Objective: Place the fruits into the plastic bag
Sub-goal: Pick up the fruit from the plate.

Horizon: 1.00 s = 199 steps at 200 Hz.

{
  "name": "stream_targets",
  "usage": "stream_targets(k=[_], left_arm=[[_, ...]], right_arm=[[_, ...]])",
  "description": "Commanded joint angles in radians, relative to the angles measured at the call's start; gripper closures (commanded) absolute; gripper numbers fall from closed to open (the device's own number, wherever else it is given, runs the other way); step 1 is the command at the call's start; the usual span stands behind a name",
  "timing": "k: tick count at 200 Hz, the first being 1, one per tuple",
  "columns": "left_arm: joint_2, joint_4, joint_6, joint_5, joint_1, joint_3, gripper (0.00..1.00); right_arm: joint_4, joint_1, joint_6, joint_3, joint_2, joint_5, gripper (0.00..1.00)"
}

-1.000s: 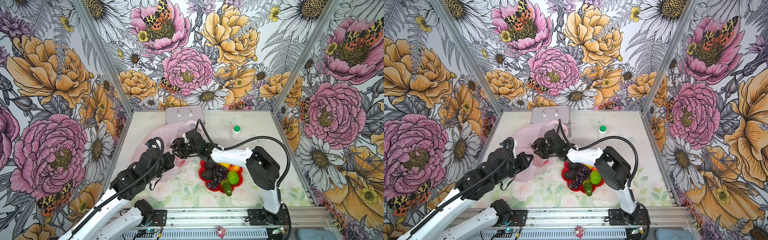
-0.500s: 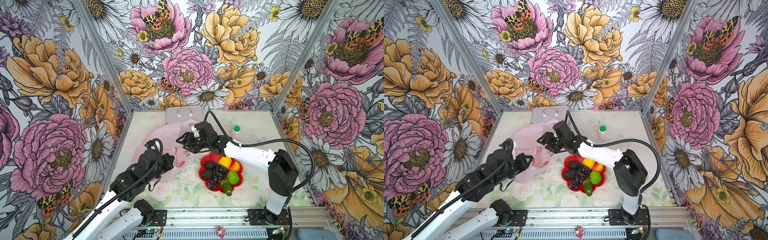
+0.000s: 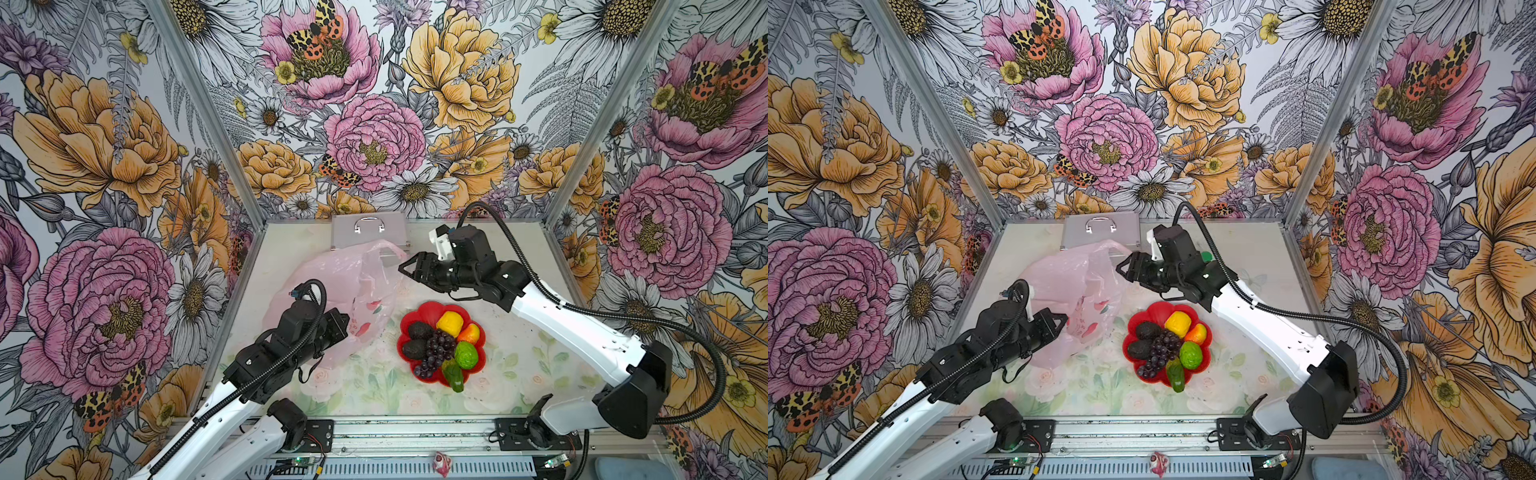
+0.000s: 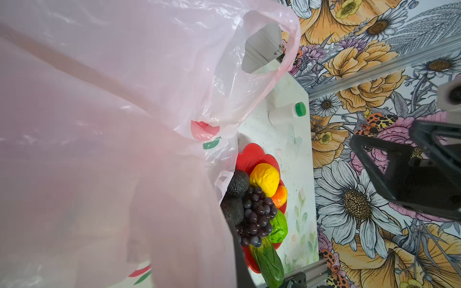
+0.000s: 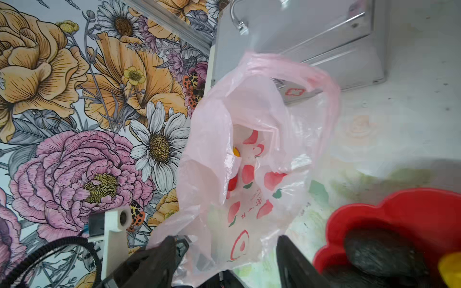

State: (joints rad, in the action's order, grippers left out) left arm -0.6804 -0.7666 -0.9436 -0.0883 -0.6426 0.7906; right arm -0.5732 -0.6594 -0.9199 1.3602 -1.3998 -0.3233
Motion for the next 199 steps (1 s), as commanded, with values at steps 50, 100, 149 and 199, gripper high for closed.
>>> stream_targets(k=[50, 100, 149, 199], left_arm=[[-0.028, 0.024, 0.028, 0.016, 0.012, 0.038, 1.00], [-0.027, 0.017, 0.028, 0.023, 0.015, 0.037, 1.00], [-0.021, 0.017, 0.020, 0.035, 0.017, 0.032, 1.00], [0.003, 0.017, -0.004, 0.024, 0.017, 0.011, 1.00]], right_arm=[[-0.570, 0.063, 0.361, 0.024, 0.083, 0.012, 0.34], [-0.724, 0.045, 0.403, -0.048, 0.099, 0.027, 0.35], [-0.799, -0.008, 0.420, -0.084, 0.037, 0.068, 0.35], [-0.833, -0.031, 0.420, -0.118, 0.010, 0.093, 0.35]])
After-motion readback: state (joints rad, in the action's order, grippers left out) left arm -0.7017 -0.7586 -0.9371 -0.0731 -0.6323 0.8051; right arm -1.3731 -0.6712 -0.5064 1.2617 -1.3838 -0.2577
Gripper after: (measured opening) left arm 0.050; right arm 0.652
